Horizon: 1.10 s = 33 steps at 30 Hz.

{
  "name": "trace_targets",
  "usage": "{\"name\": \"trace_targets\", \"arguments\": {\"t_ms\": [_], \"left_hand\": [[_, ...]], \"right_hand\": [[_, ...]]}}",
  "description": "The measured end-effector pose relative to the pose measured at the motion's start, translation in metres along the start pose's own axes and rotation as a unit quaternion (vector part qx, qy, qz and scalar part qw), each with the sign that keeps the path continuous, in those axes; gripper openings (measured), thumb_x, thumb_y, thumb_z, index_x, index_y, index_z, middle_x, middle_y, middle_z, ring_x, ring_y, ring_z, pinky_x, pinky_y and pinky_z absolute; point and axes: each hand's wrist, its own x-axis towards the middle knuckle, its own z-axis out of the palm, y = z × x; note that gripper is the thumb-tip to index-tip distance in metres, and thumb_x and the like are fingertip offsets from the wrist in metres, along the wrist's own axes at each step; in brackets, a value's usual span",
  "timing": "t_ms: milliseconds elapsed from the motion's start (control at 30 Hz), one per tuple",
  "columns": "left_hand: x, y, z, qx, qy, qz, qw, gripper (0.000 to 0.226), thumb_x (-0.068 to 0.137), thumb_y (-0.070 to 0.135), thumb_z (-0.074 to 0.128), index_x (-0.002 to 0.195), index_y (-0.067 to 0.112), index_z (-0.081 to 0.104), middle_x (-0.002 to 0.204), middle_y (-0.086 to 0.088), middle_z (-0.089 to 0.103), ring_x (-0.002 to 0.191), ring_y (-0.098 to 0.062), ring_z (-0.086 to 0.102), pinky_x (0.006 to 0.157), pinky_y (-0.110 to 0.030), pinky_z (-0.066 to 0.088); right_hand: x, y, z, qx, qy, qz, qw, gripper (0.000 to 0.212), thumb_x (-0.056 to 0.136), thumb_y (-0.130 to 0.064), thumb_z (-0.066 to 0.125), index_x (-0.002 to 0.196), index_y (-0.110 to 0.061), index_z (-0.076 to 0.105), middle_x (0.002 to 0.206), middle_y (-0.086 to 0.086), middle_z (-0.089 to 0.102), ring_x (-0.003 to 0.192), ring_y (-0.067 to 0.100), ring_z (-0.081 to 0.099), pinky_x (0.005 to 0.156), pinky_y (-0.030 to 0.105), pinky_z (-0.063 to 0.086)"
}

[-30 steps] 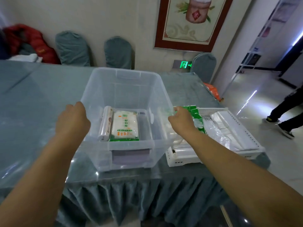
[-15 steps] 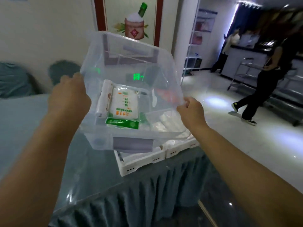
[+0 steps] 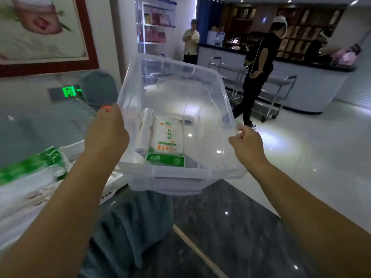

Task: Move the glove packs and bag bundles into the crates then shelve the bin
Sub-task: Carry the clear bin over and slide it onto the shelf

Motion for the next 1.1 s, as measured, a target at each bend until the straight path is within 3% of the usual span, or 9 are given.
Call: {"name": "trace_targets", "arguments": {"t_ms": [167, 367, 467, 633, 767, 867, 1000, 1100], "left_hand": [[0.018, 0.069, 0.066, -0.013, -0.035, 0.027, 0.999, 0.034, 0.083, -0.004, 0.052, 0.116, 0.002, 0.049, 0.106, -0.029, 0.055, 0.086, -0.047, 0.055, 0.065, -0.039, 0.034], [0.069, 0.116, 0.153, -0.009, -0.078, 0.055, 0.995, 0.040, 0.085, -0.003, 0.050, 0.124, -0.001, 0.043, 0.115, -0.031, 0.052, 0.092, -0.048, 0.054, 0.068, -0.044, 0.041], [0.104, 0.133, 0.206, -0.035, -0.103, 0.067, 0.992, 0.034, 0.083, -0.006, 0.049, 0.116, -0.003, 0.043, 0.113, -0.033, 0.051, 0.093, -0.048, 0.053, 0.073, -0.048, 0.043], [0.186, 0.152, 0.305, -0.045, -0.155, 0.050, 0.986, 0.036, 0.085, -0.006, 0.045, 0.120, -0.003, 0.040, 0.114, -0.032, 0.050, 0.095, -0.049, 0.053, 0.078, -0.051, 0.044], [0.254, 0.171, 0.373, -0.035, -0.187, 0.042, 0.981, 0.037, 0.085, -0.006, 0.044, 0.121, 0.000, 0.040, 0.116, -0.029, 0.050, 0.096, -0.048, 0.054, 0.078, -0.049, 0.045], [0.302, 0.188, 0.421, -0.021, -0.211, 0.031, 0.977, 0.039, 0.087, -0.003, 0.044, 0.126, 0.002, 0.037, 0.118, -0.027, 0.049, 0.097, -0.045, 0.055, 0.078, -0.045, 0.046], [0.358, 0.209, 0.482, -0.021, -0.233, 0.019, 0.972, 0.049, 0.090, -0.001, 0.045, 0.137, 0.004, 0.030, 0.128, -0.025, 0.045, 0.104, -0.042, 0.054, 0.081, -0.043, 0.045], [0.399, 0.225, 0.532, -0.009, -0.238, 0.010, 0.971, 0.049, 0.090, -0.001, 0.044, 0.136, 0.004, 0.030, 0.128, -0.025, 0.045, 0.105, -0.041, 0.054, 0.079, -0.042, 0.043]], "right_hand": [[0.042, 0.059, -0.042, -0.031, 0.029, 0.050, 0.998, 0.045, 0.081, -0.013, 0.058, 0.126, -0.011, 0.052, 0.086, 0.001, 0.059, 0.077, 0.018, 0.058, 0.068, 0.026, 0.043], [0.107, 0.124, -0.047, -0.041, 0.052, 0.097, 0.993, 0.046, 0.083, -0.012, 0.057, 0.128, -0.012, 0.050, 0.083, 0.001, 0.058, 0.070, 0.012, 0.055, 0.060, 0.022, 0.039], [0.156, 0.153, -0.037, -0.057, 0.054, 0.109, 0.991, 0.048, 0.083, -0.011, 0.056, 0.130, -0.011, 0.049, 0.077, -0.002, 0.055, 0.071, 0.014, 0.054, 0.070, 0.025, 0.040], [0.262, 0.198, -0.003, -0.088, 0.046, 0.131, 0.986, 0.047, 0.085, -0.015, 0.057, 0.131, -0.013, 0.048, 0.099, 0.005, 0.060, 0.084, 0.019, 0.058, 0.075, 0.028, 0.045], [0.343, 0.227, 0.028, -0.098, 0.043, 0.156, 0.982, 0.045, 0.088, -0.018, 0.056, 0.131, -0.014, 0.047, 0.102, 0.005, 0.060, 0.079, 0.014, 0.055, 0.067, 0.021, 0.044], [0.399, 0.249, 0.043, -0.107, 0.038, 0.180, 0.977, 0.044, 0.089, -0.021, 0.055, 0.132, -0.015, 0.046, 0.111, 0.006, 0.061, 0.083, 0.014, 0.054, 0.076, 0.024, 0.044], [0.472, 0.277, 0.058, -0.105, 0.022, 0.195, 0.975, 0.045, 0.087, -0.018, 0.055, 0.132, -0.013, 0.047, 0.095, 0.002, 0.058, 0.078, 0.013, 0.054, 0.073, 0.025, 0.041], [0.536, 0.302, 0.072, -0.113, 0.009, 0.200, 0.973, 0.046, 0.087, -0.018, 0.056, 0.132, -0.013, 0.046, 0.097, 0.001, 0.057, 0.083, 0.016, 0.054, 0.077, 0.025, 0.041]]}}
